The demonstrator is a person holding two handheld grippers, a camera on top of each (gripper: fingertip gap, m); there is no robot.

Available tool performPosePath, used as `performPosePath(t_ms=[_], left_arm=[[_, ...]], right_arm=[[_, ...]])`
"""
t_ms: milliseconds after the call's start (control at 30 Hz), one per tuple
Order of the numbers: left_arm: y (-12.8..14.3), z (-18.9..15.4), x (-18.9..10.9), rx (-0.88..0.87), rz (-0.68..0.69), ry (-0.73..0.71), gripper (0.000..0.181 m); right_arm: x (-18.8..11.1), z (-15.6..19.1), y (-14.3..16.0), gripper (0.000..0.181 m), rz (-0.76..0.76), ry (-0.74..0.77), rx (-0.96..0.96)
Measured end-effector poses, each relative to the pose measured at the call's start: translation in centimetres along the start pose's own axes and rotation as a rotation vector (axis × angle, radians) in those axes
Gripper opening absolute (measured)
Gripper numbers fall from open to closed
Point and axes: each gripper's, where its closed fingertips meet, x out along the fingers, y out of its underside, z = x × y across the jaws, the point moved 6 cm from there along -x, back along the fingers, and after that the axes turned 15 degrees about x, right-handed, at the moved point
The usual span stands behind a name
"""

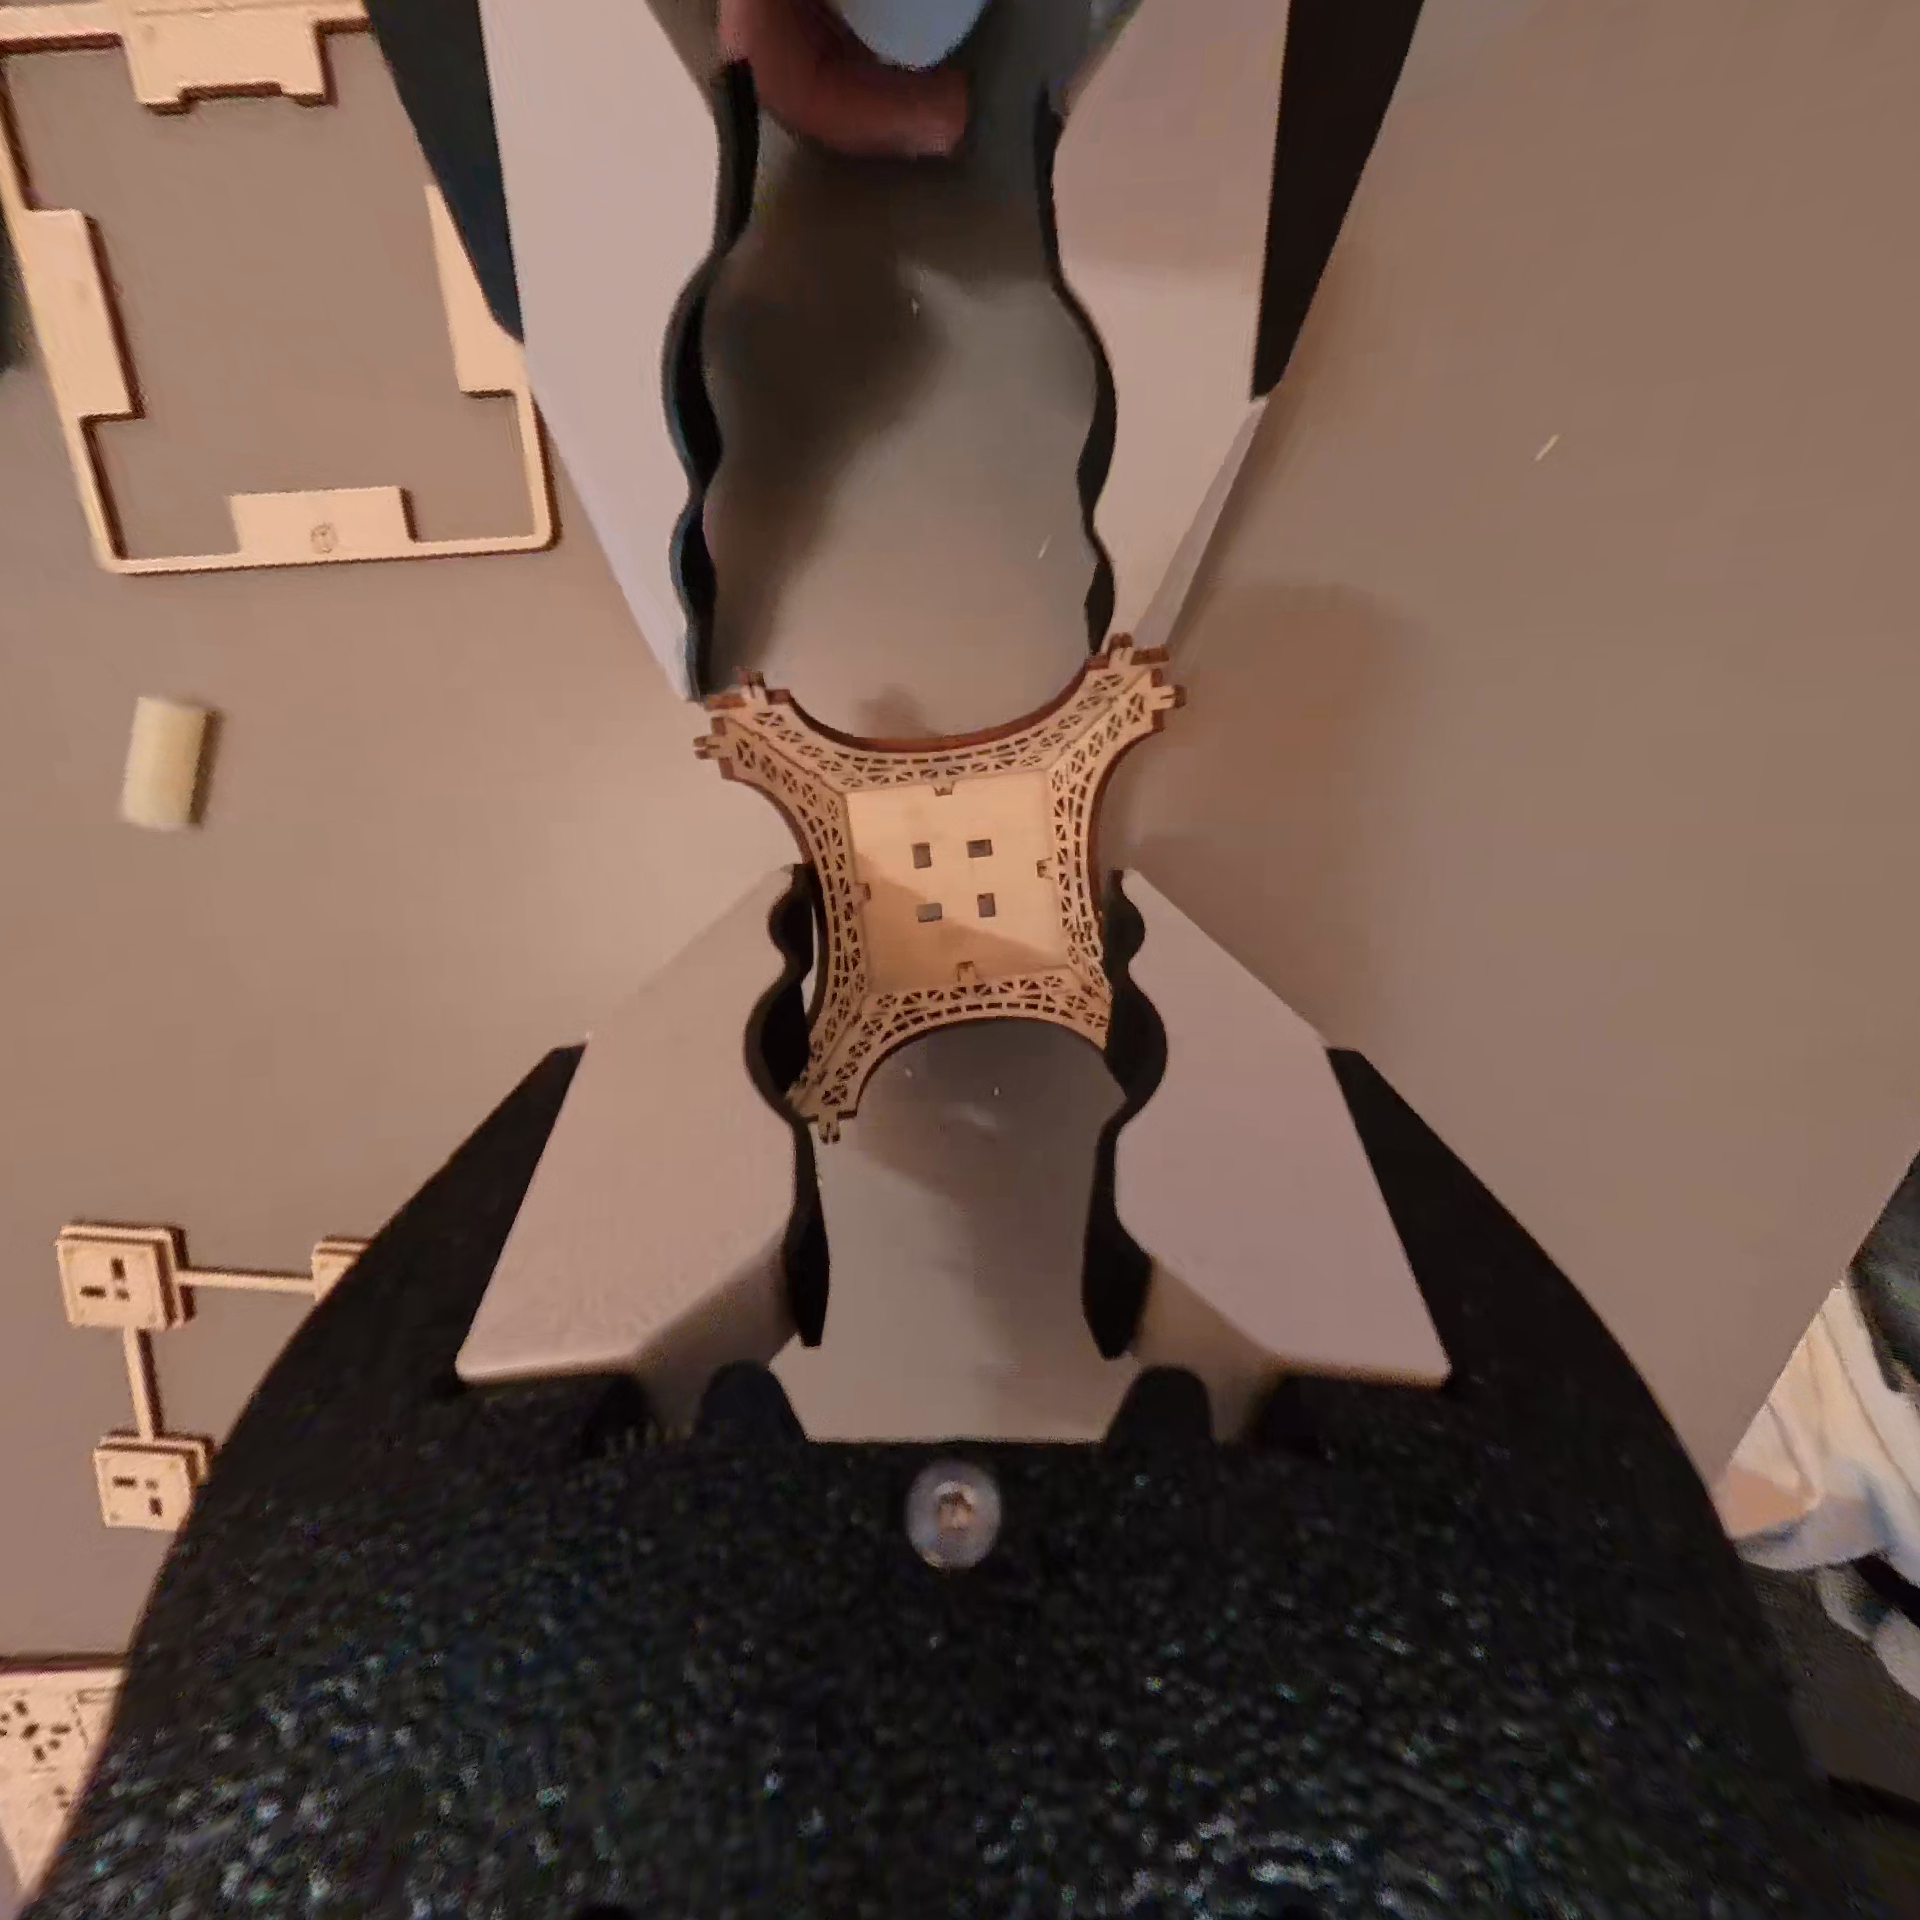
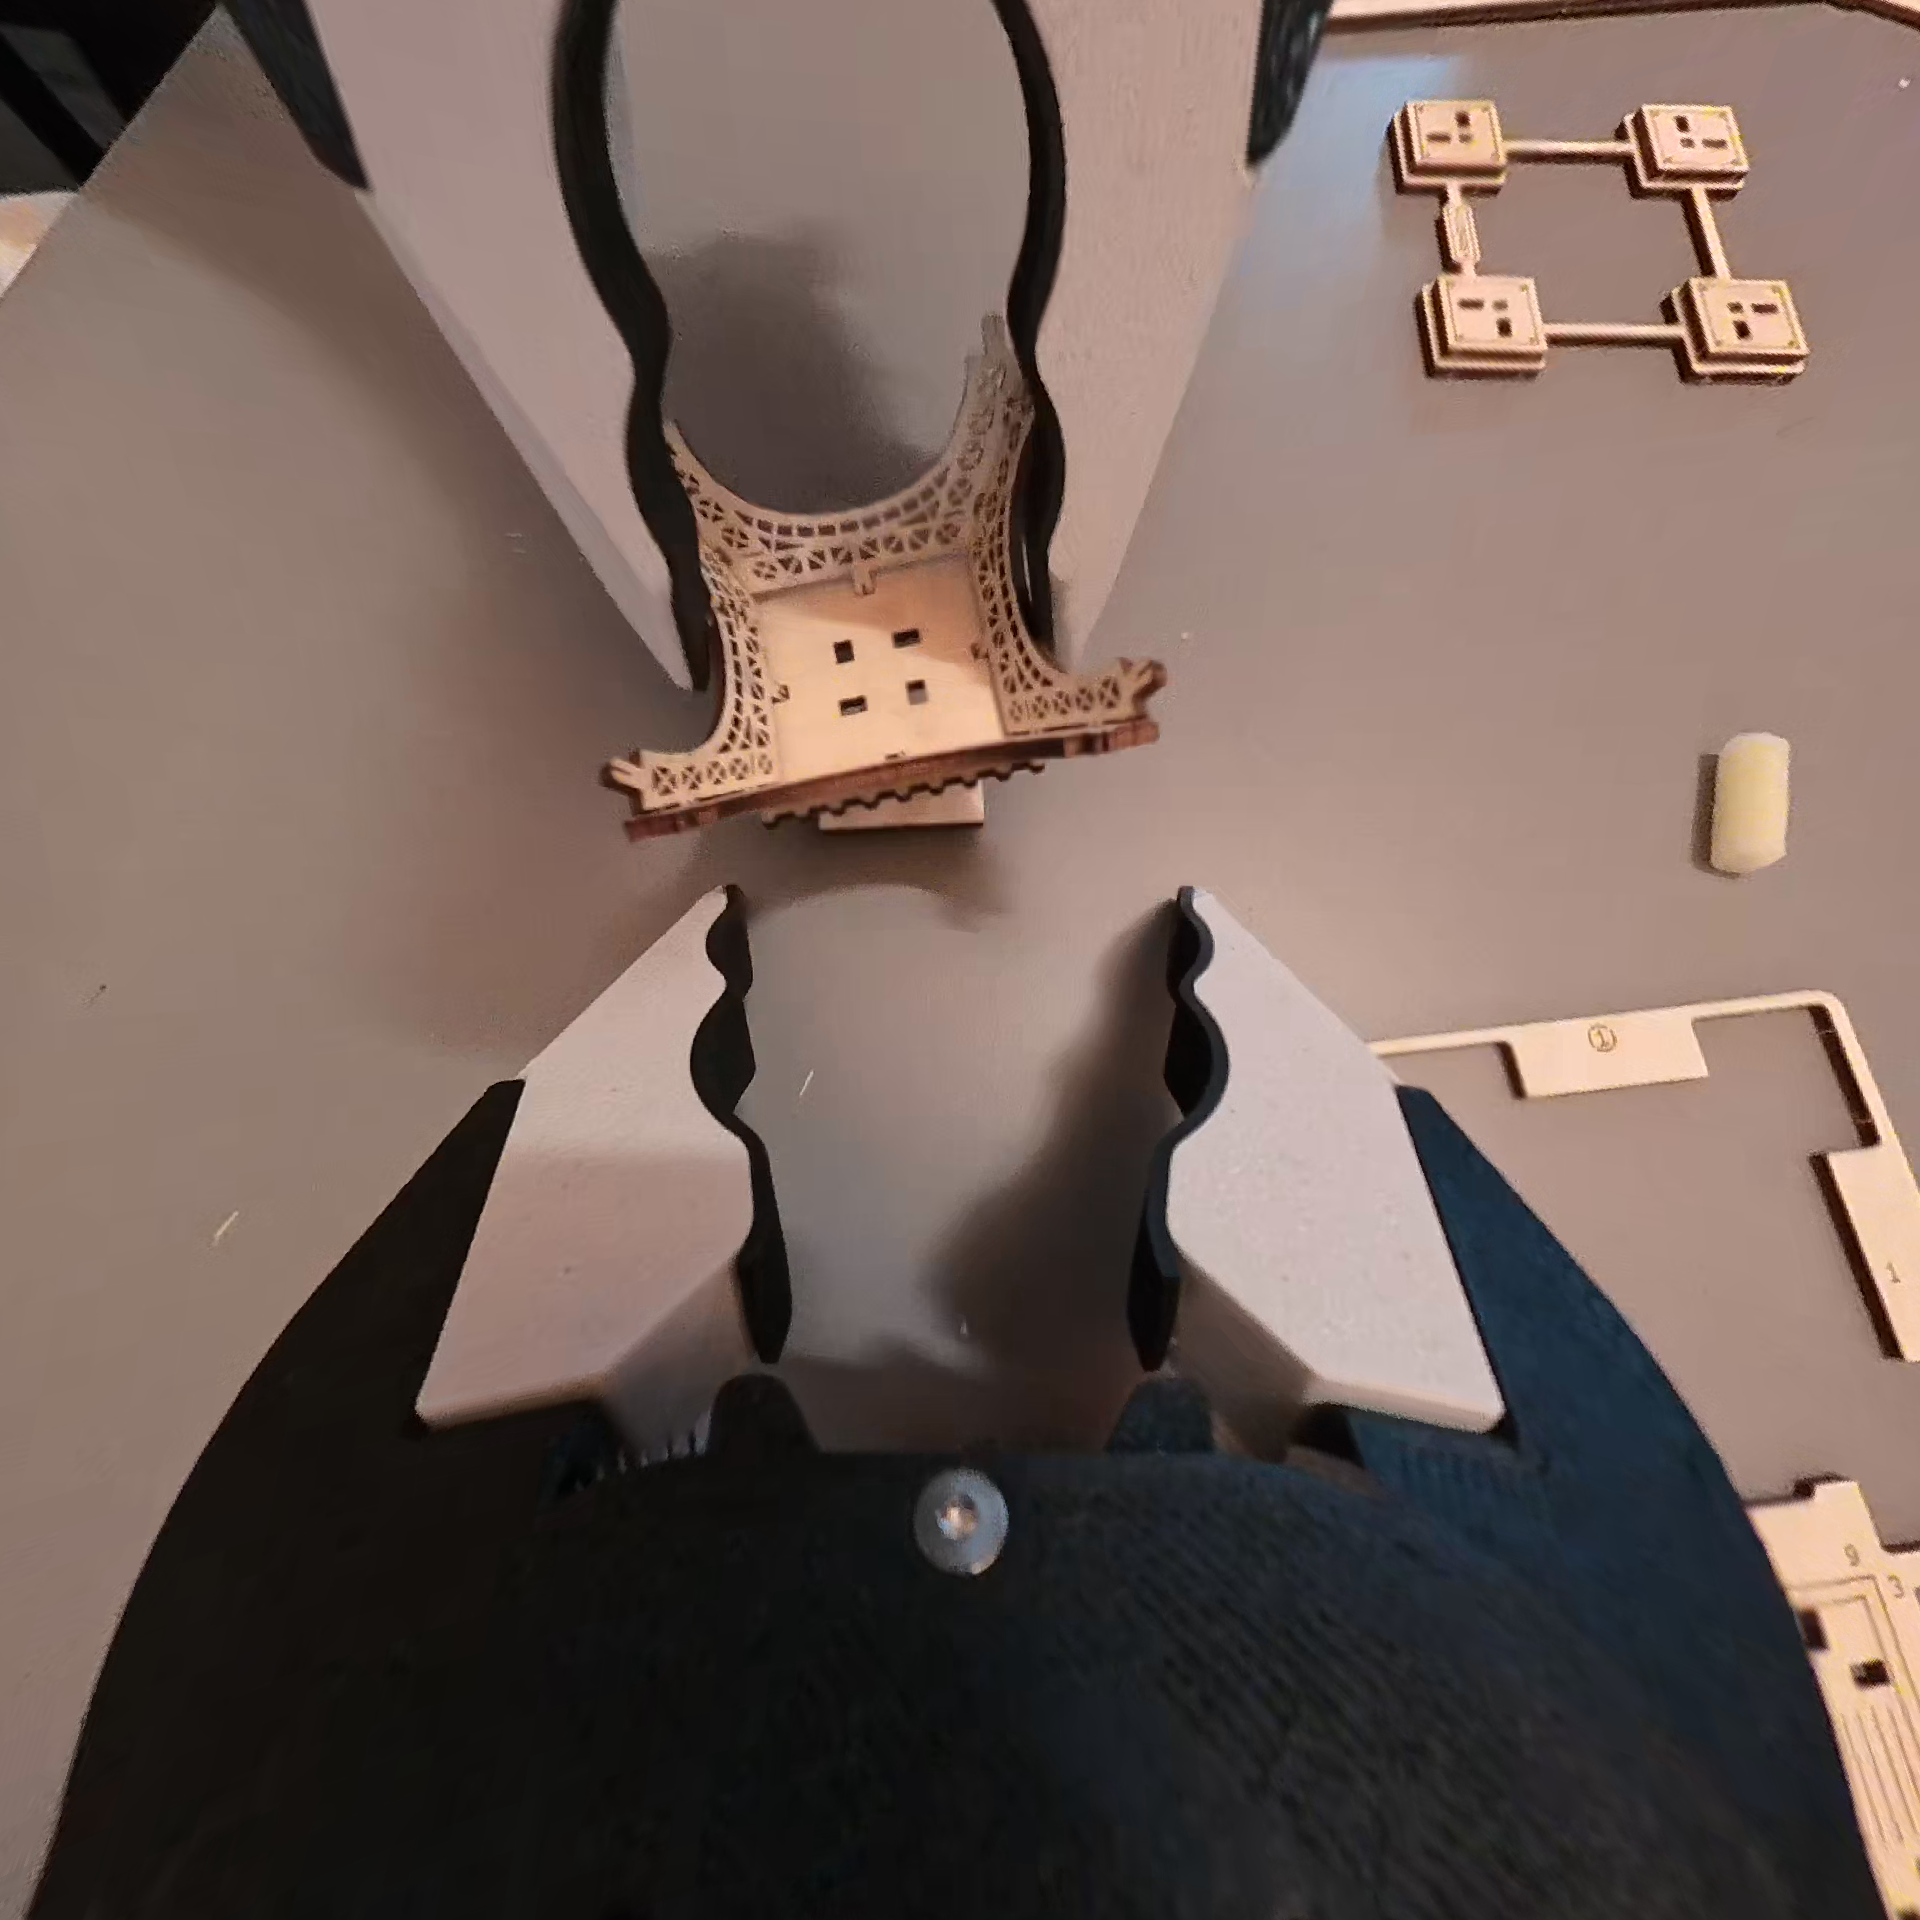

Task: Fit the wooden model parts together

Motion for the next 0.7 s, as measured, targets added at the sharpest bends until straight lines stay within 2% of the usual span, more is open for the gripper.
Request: performPosePath(t_ms=[200,400,567,700], left_arm=[[-0.2,0.4,1.4,0.091,0.064,0.027,0.053],[-0.1,0.2,1.4,0.123,0.048,0.030,0.053],[0.1,0.0,1.3,0.139,0.048,0.013,0.053],[0.1,0.0,1.3,0.136,0.027,0.013,0.053]], right_arm=[[-1.7,-0.4,1.2,0.081,-0.011,-0.031,0.060],[-1.7,0.0,1.2,0.083,0.001,-0.047,0.038],[-2.0,0.4,0.2,0.084,-0.055,-0.060,0.020],[-1.6,0.2,0.8,0.085,0.005,-0.044,0.022]])
